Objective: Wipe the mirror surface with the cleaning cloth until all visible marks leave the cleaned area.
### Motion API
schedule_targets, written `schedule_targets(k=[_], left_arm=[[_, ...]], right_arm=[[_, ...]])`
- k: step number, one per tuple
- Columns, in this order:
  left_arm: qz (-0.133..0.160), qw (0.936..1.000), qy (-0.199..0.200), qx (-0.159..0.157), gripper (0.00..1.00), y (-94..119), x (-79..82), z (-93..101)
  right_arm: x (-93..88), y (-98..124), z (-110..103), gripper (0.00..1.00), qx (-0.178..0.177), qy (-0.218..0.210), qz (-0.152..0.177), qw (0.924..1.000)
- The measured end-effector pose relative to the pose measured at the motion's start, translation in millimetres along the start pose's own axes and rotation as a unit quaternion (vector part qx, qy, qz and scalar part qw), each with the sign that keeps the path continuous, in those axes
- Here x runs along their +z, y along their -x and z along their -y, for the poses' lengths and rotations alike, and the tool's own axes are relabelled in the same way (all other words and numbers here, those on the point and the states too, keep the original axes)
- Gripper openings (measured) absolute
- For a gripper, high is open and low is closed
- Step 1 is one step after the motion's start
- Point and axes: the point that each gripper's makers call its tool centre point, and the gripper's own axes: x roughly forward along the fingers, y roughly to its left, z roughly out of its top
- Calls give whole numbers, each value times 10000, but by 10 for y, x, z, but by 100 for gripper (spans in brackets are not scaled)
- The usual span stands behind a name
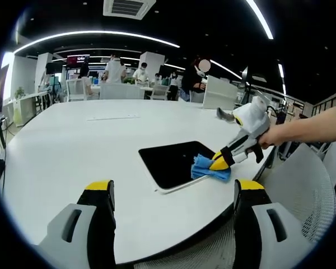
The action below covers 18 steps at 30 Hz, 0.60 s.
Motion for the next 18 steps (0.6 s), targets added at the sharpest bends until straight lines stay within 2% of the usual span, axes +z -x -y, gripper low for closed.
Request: schedule_targets(k=[18], left_arm=[[-62, 10000, 0, 1, 87, 0, -22, 3]], right_arm=[[-36, 37, 63, 0, 62, -20, 93, 9999]])
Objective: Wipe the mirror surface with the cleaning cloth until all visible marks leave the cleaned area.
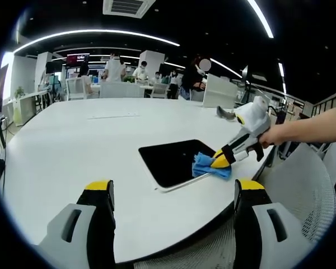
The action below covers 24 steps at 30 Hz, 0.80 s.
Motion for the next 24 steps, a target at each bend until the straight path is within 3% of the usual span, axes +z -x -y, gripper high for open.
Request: schedule_targets(k=[19, 24], left_arm=[[7, 10000, -3, -12, 87, -13, -2, -7], [119, 9999, -20, -74, 86, -4, 34, 19]], right_arm=[[-236, 233, 248, 0, -233, -393, 44, 9989], [-259, 252, 263, 0, -281, -464, 101, 9985]])
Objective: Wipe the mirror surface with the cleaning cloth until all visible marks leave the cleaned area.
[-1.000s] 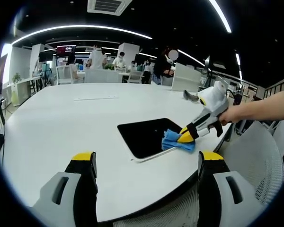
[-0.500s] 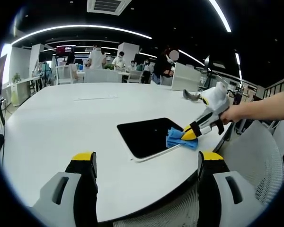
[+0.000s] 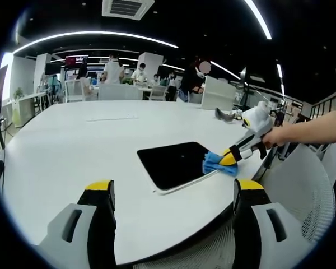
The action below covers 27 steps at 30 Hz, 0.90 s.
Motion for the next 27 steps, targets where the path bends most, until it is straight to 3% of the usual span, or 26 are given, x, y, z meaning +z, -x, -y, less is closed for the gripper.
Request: schedule_targets(k=[12, 18, 27], left_arm=[[82, 10000, -5, -16, 87, -1, 29, 4], [76, 10000, -8, -28, 87, -3, 30, 7], [65, 10000, -5, -46, 87, -3, 31, 10]], right_arm=[[8, -8, -3, 0, -63, 87, 149, 9998], [23, -21, 2, 0, -121, 263, 68, 9996], [73, -67, 80, 0, -283, 192, 32, 9994]])
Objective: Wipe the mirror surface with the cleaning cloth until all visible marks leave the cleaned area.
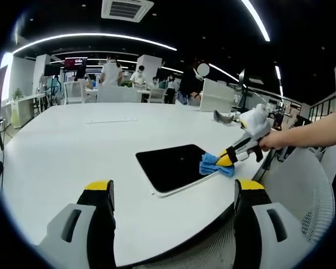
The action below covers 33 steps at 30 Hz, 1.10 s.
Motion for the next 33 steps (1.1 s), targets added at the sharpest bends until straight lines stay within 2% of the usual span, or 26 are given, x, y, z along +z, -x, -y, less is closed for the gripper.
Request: schedule_targets(k=[16, 27, 33], left_arm=[[-39, 10000, 4, -8, 87, -12, -6, 3], [-80, 10000, -24, -18, 87, -22, -15, 5], [-68, 10000, -20, 7, 87, -27, -10, -2]], right_arm=[[158, -137, 247, 0, -277, -58, 145, 9995], [258, -229, 400, 0, -379, -80, 118, 9992], [325, -293, 510, 0, -575, -87, 166, 9982]])
